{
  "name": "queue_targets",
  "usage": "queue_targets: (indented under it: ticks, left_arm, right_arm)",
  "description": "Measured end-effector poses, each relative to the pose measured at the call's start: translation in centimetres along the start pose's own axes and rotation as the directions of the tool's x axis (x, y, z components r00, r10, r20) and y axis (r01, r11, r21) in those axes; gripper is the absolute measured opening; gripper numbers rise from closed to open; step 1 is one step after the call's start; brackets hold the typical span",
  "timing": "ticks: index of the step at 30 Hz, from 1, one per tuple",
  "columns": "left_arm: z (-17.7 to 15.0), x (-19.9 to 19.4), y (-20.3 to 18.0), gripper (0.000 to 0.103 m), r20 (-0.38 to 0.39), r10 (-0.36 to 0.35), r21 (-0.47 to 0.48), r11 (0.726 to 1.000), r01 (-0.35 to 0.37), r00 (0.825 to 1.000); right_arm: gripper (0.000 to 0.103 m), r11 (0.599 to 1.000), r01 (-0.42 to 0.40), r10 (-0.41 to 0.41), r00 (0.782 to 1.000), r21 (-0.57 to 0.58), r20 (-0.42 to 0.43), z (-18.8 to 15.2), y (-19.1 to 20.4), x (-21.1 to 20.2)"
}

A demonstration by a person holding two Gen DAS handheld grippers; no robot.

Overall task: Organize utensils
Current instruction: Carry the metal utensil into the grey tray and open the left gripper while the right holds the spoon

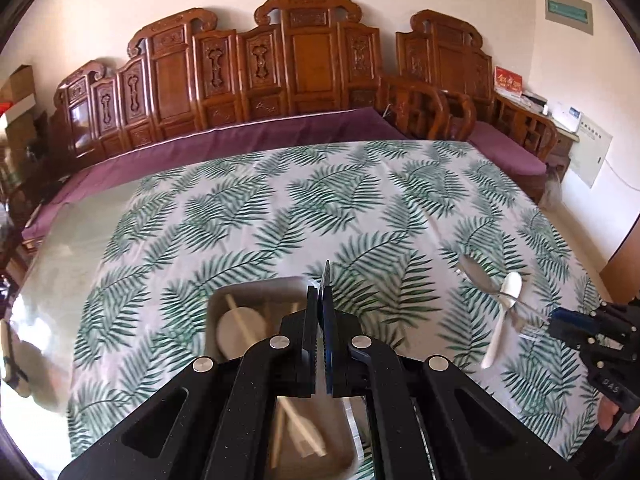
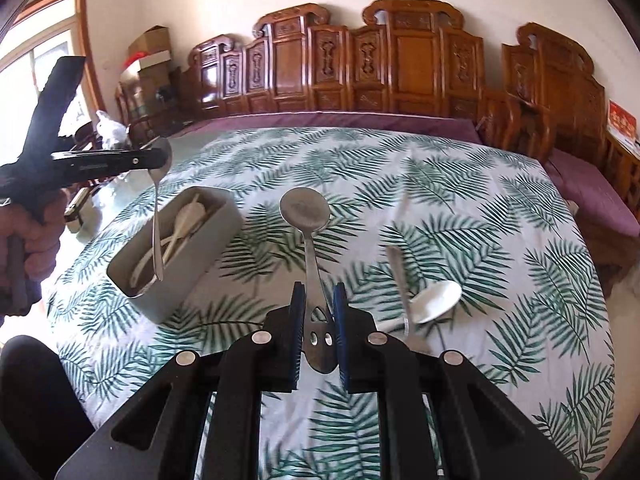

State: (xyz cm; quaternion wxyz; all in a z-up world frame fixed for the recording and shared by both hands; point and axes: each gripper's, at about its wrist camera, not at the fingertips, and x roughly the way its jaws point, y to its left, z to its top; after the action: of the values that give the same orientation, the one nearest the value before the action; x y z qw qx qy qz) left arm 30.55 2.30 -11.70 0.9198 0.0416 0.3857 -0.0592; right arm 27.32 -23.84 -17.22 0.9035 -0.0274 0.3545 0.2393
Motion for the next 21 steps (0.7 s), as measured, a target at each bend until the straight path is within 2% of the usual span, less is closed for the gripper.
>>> queue_targets:
  ticks: [9, 15, 21]
  left_arm:
    - [-1.3, 1.4, 2.2, 0.001, -0.073, 0.074, 0.037, 0.997, -0.071, 0.995]
    - [-2.4, 4.2, 3.1, 0.001, -0.152, 0.125, 0.067, 0.991, -0.116, 0.980]
    - [-2.9, 6.0, 3.6, 0.001, -0.185, 0.129, 0.063, 0.991, -0.119, 0.974]
  right_arm:
    - [0.016, 0.999, -0.034, 0.035, 0.999, -0.031, 0.009, 0.2, 2.5, -0.1]
    - [0.016, 0.998, -0.046, 0.046, 0.999, -0.048, 0.000, 0.1, 3.2, 0.3]
    - [0.016, 0.997, -0.059, 0.059, 0.998, -0.059, -0.002, 0.1, 4.0, 0.4]
